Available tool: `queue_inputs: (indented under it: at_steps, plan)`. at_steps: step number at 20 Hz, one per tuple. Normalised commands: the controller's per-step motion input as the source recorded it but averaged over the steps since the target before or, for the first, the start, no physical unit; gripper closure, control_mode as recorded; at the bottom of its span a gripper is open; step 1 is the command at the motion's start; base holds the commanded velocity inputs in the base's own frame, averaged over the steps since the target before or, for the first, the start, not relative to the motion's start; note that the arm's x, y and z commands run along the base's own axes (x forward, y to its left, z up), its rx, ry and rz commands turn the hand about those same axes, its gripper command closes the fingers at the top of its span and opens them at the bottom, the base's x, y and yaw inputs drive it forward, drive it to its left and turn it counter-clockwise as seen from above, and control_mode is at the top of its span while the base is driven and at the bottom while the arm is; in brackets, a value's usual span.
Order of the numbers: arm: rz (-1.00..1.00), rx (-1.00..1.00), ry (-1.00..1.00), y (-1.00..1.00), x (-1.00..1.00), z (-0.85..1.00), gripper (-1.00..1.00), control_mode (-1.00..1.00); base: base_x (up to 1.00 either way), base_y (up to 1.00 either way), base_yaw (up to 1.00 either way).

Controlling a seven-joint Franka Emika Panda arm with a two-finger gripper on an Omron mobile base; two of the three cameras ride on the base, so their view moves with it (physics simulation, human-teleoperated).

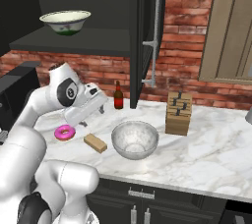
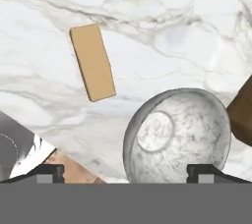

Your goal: Pick both bowls and place them on the counter. Then place the cream cheese stick in one bowl and place the donut in the other bowl.

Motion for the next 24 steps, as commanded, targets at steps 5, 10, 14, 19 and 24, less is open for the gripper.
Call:
queue_inputs:
  at_steps: [5,10,14,19,24]
  plan:
    - [0.22,0.01,0.00,0.25,-0.08,0.59,-1.00,-1.00,0.00,0.00,0.00]
    - [0.34,0.02,0.00,0.06,-0.18,0.42,-1.00,-1.00,0.00,0.00,0.00]
    - [0.34,0.00,-0.02,0.07,-0.33,0.26,-1.00,-1.00,0.00,0.00,0.00]
    - [0.30,0.00,-0.08,0.14,-0.55,0.21,-1.00,-1.00,0.00,0.00,0.00]
    - [0.20,0.11,-0.15,0.08,-0.76,0.02,-1.00,-1.00,0.00,0.00,0.00]
